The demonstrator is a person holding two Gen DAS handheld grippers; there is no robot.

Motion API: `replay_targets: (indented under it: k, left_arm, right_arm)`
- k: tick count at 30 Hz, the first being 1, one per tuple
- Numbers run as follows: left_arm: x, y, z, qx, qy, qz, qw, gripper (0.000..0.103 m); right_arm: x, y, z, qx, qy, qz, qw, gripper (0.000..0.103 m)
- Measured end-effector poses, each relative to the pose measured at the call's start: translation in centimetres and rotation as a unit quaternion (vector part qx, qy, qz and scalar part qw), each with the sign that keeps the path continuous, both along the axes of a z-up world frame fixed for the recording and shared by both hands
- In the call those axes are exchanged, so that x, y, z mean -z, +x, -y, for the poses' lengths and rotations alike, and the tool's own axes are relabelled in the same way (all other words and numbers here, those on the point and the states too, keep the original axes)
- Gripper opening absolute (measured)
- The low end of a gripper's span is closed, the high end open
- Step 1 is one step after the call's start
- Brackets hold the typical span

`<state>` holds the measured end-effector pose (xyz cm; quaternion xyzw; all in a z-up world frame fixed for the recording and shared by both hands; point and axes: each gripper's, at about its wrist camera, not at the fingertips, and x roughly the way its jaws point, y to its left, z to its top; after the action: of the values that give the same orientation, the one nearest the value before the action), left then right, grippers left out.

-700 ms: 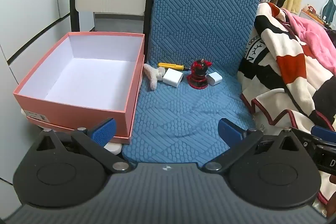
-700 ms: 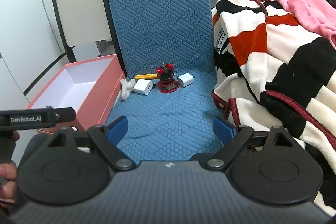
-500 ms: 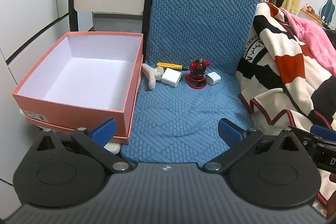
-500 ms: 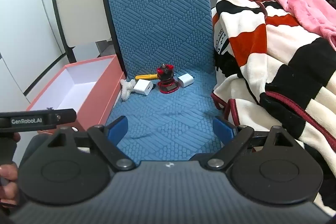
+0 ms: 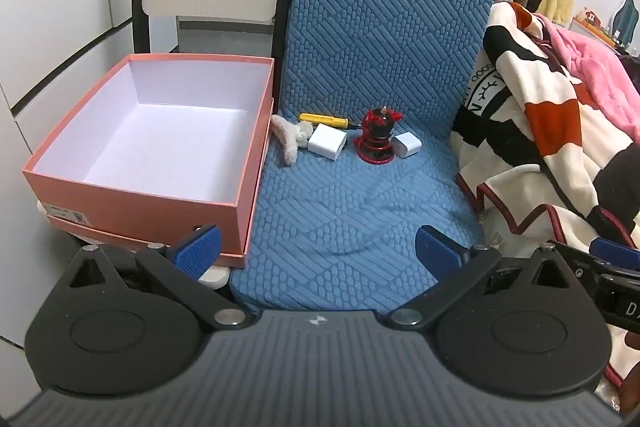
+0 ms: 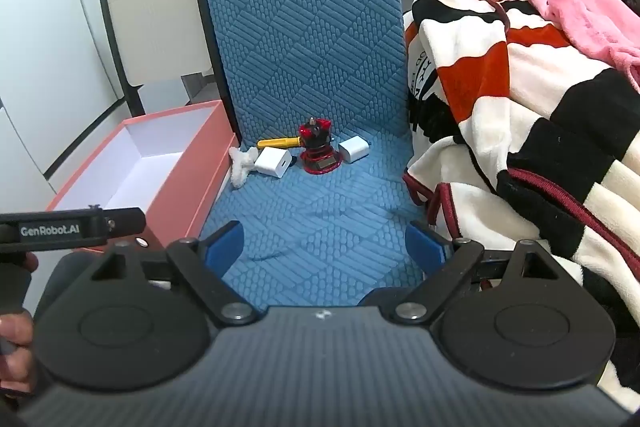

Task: Organize rigid objects

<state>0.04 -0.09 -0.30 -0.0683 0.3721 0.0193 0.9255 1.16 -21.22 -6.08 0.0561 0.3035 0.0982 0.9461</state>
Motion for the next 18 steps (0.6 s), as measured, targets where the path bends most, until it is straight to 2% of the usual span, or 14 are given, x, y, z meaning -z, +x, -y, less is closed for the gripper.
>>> replay_targets:
  k: [18]
  left_arm:
    - [-0.09, 0.15, -0.08, -0.002, -0.007, -0.001, 1.0, 0.103]
  right_arm:
    - [0.57, 0.7, -0.5, -0.002, -0.011, -0.017, 1.0, 0.089]
